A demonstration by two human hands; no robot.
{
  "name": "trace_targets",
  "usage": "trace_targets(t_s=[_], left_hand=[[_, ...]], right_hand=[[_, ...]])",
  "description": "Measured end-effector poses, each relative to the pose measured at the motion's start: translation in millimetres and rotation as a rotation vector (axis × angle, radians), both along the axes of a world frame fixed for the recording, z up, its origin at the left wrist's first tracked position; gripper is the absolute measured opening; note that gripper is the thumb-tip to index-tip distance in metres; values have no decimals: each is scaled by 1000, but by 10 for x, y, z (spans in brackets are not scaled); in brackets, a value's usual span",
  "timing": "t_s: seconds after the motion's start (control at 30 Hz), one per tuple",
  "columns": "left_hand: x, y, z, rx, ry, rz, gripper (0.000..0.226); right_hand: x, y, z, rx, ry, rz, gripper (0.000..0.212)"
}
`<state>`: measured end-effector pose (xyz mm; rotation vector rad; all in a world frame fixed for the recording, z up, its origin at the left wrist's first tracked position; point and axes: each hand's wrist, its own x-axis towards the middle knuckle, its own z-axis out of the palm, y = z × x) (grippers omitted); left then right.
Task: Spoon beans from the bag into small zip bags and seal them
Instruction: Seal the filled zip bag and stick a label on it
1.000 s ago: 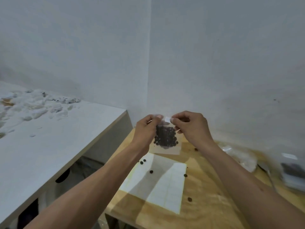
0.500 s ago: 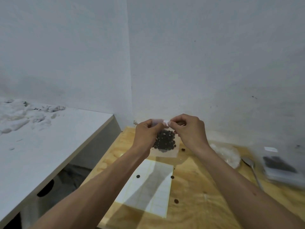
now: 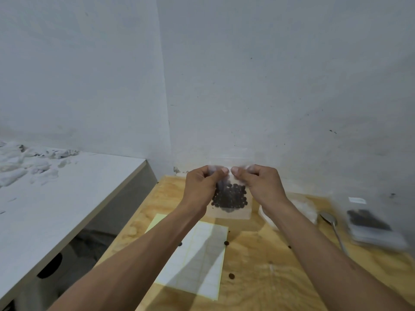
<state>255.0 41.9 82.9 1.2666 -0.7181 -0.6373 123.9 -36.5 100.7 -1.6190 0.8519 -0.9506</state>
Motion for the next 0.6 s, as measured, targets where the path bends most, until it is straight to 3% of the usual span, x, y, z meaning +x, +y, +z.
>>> trace_targets(t_s=[0.23, 0.33, 0.43, 0.5, 0.6], left_hand=[[-145, -68, 55, -4, -12, 20, 16], [-156, -105, 79, 22, -4, 33, 15], [-146, -192, 92, 32, 47, 51, 13], [-152, -268, 70, 63, 42, 22, 28], [-295, -353, 60, 251, -121, -88, 57]], right_hand=[[-24, 10, -8, -36, -21, -110, 19], [-61, -26, -28, -40, 51, -70, 37], [-218, -51, -4, 40, 136, 51, 25], [-381, -95, -14, 128, 119, 83, 32], [-679, -212, -26, 136, 92, -88, 40]])
